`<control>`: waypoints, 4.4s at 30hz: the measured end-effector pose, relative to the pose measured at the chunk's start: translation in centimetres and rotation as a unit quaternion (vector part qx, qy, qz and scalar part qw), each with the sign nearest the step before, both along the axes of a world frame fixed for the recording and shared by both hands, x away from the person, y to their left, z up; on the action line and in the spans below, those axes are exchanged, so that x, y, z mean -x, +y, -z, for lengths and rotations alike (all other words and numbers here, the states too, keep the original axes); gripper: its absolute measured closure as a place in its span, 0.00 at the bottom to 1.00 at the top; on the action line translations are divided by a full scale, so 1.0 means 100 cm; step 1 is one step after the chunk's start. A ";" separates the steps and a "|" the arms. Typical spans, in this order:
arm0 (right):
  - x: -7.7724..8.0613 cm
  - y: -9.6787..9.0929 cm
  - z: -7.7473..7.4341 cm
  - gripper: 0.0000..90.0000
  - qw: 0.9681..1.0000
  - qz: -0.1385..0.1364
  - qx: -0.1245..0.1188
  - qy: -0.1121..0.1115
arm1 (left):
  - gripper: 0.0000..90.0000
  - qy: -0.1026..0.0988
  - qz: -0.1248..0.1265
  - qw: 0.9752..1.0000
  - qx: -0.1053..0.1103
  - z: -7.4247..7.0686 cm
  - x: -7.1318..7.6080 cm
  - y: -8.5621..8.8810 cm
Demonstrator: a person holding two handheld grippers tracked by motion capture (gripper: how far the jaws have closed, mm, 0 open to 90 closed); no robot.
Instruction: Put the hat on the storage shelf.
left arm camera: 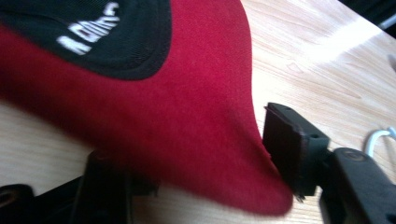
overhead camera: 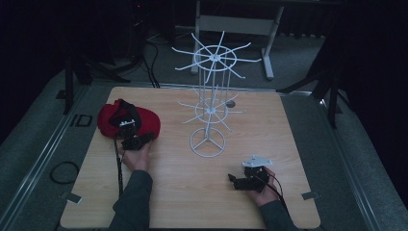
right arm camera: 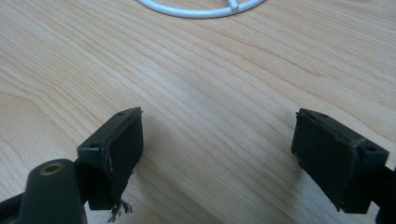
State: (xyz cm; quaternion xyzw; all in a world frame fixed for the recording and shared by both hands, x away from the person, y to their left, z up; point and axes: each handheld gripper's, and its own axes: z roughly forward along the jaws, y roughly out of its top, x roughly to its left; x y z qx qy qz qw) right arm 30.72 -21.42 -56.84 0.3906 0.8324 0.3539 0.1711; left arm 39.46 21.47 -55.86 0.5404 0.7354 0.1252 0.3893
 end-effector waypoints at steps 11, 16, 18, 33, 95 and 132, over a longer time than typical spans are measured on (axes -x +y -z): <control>0.000 0.000 0.000 0.18 1.000 0.000 0.000 0.000 | 0.66 -0.014 0.017 1.000 -0.009 0.005 -0.003 0.003; 0.000 0.000 0.000 0.18 1.000 0.000 0.000 0.000 | 0.75 -0.022 0.024 0.999 -0.013 0.003 -0.001 0.004; 0.000 0.000 0.000 0.18 1.000 0.000 0.001 0.000 | 0.76 -0.027 0.026 0.999 -0.027 0.002 0.001 0.003; 0.000 0.000 0.000 0.18 1.000 -0.001 0.001 0.000 | 0.76 -0.024 0.063 0.996 -0.051 -0.003 0.008 0.015; 0.000 0.000 0.000 0.18 1.000 -0.001 0.001 -0.001 | 0.96 -0.157 0.047 0.986 -0.041 -0.019 0.036 0.004; 0.000 0.000 0.000 0.18 1.000 -0.001 0.001 -0.002 | 0.96 -0.242 0.068 0.966 -0.052 -0.083 0.054 -0.003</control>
